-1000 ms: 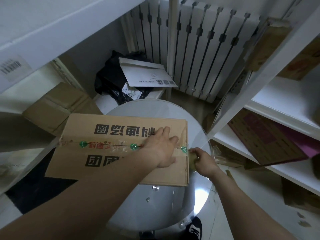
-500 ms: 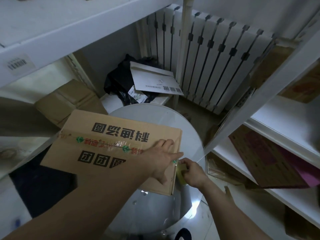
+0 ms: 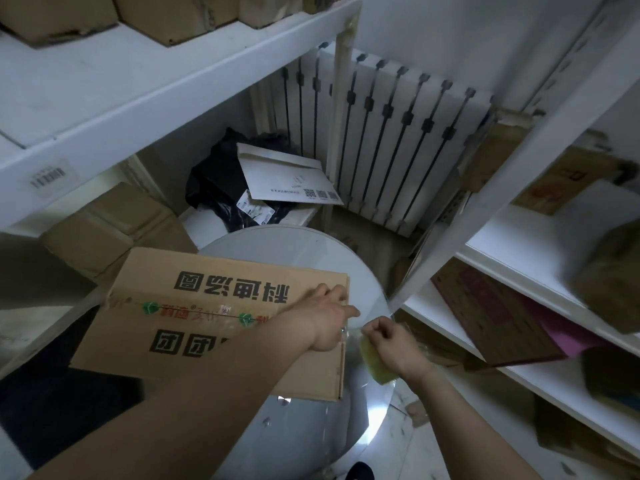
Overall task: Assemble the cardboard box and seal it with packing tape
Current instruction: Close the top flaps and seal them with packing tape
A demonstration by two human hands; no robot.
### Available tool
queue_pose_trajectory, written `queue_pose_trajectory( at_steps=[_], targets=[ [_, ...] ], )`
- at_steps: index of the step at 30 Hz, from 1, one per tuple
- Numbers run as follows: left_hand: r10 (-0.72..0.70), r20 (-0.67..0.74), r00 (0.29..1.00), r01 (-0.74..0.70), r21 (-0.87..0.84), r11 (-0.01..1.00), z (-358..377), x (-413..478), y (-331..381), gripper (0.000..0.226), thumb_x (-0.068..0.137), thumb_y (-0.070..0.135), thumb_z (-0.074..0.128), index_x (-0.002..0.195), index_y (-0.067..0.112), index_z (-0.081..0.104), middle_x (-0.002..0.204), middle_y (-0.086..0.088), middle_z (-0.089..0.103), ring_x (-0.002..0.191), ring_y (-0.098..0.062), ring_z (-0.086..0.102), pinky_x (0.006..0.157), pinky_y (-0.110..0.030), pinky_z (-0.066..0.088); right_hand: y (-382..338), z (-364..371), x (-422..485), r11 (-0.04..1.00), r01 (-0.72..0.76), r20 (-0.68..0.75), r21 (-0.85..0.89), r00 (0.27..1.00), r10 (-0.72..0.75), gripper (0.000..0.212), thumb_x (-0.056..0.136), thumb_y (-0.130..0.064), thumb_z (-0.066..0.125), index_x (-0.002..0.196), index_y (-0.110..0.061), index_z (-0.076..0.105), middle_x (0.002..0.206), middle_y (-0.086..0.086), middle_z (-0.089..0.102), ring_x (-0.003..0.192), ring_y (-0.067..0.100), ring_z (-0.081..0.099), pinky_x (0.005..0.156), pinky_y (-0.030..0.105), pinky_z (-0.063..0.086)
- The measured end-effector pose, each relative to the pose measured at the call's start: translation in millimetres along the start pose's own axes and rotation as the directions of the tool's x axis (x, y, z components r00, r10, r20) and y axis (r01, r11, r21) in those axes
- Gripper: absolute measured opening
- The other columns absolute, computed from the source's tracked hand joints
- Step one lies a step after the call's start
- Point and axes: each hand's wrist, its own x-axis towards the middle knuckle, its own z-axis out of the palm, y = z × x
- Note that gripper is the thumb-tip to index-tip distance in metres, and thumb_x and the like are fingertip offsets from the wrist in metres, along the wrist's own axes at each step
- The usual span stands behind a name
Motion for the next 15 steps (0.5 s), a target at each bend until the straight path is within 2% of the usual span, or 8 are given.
queue_pose_trajectory(
  at_steps=[2, 5, 7, 10, 15],
  targets=[
    [0.031, 0.009, 0.999, -0.031, -0.031, 0.999, -2, 1, 0, 0.056, 0.096, 0.018, 0.049, 0.148, 0.032, 0.033, 0.154, 0.002, 0.026, 0.134, -0.026, 0.026, 0.114, -0.039, 0.026, -6, -1, -5, 0.998, 0.018, 0.017, -0.061, 1.0, -0.017, 0.02, 0.099, -0.026, 0.046, 0.107, -0.017, 0.062, 0.095, -0.006, 0.059, 0.094, 0.018, 0.056, 0.081, 0.029, 0.043],
    [0.033, 0.037, 0.999, -0.027, -0.151, 0.988, 1, 2, 4, 0.053, 0.09, 0.007, 0.048, 0.136, 0.035, 0.046, 0.143, 0.0, 0.045, 0.131, -0.026, 0.034, 0.109, -0.04, 0.034, -18, 0, -12, 0.988, 0.056, 0.015, -0.147, 0.998, -0.055, 0.021, 0.1, -0.024, 0.045, 0.11, -0.015, 0.061, 0.096, -0.004, 0.058, 0.095, 0.021, 0.057, 0.082, 0.031, 0.044],
    [-0.019, 0.04, 0.999, 0.028, -0.241, 0.97, 4, 0, 4, 0.06, 0.086, 0.006, 0.047, 0.133, 0.042, 0.046, 0.135, -0.003, 0.051, 0.126, -0.028, 0.044, 0.105, -0.04, 0.041, -23, 2, -14, 0.976, 0.058, -0.003, -0.209, 0.998, -0.06, 0.022, 0.099, -0.024, 0.045, 0.11, -0.015, 0.061, 0.1, 0.001, 0.063, 0.1, 0.026, 0.06, 0.086, 0.033, 0.046],
    [-0.065, 0.051, 0.997, 0.079, -0.372, 0.925, 9, -2, 0, 0.064, 0.082, 0.004, 0.043, 0.129, 0.048, 0.047, 0.128, -0.004, 0.053, 0.116, -0.029, 0.054, 0.099, -0.041, 0.047, -30, 4, -16, 0.961, 0.067, -0.037, -0.269, 0.996, -0.08, 0.021, 0.097, -0.021, 0.047, 0.108, -0.016, 0.063, 0.105, 0.005, 0.067, 0.098, 0.026, 0.062, 0.084, 0.034, 0.049],
    [-0.109, -0.052, 0.993, 0.071, -0.476, 0.877, 10, -5, -3, 0.049, 0.085, 0.008, 0.044, 0.11, 0.048, 0.055, 0.119, -0.004, 0.053, 0.112, -0.026, 0.054, 0.1, -0.038, 0.045, -39, 5, -17, 0.96, 0.136, -0.068, -0.246, 0.985, -0.157, 0.013, 0.095, -0.016, 0.049, 0.093, -0.023, 0.06, 0.097, 0.002, 0.067, 0.092, 0.024, 0.062, 0.079, 0.033, 0.049]
  ],
)
